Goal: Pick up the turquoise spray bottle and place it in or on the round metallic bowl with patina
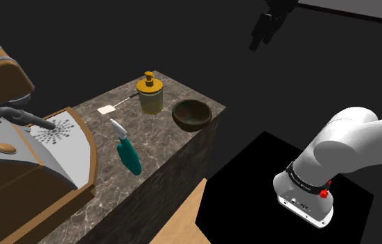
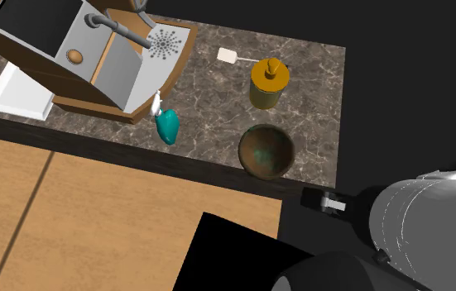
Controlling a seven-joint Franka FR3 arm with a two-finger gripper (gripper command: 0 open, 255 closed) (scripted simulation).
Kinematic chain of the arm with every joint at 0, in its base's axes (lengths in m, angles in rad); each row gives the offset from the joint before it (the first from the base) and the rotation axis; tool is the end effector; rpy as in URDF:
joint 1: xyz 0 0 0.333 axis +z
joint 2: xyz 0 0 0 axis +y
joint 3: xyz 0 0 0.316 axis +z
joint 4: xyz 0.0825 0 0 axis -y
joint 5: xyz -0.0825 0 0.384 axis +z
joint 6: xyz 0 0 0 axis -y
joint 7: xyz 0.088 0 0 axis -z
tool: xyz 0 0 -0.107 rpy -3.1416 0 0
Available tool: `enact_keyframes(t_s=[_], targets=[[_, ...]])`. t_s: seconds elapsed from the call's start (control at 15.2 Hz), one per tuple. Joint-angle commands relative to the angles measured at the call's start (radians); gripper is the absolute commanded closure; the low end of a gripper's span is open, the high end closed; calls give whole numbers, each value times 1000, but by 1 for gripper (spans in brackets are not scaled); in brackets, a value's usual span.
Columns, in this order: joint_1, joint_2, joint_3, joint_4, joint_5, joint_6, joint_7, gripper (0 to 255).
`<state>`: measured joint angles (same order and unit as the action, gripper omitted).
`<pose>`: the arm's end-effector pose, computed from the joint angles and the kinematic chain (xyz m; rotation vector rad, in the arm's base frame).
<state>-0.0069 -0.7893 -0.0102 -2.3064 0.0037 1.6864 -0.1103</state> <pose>0.3175 -0.0062 0.6265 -3.1264 -0.1494 -0.2661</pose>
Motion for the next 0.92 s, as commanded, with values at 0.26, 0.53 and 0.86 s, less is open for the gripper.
enact_keyframes(t_s=[0.26,0.53,0.86], targets=[[23,42,88,-12,41,44,97,0],[44,103,175,-5,77,90,193,0],[62,207,284,31,106,147,314,0]])
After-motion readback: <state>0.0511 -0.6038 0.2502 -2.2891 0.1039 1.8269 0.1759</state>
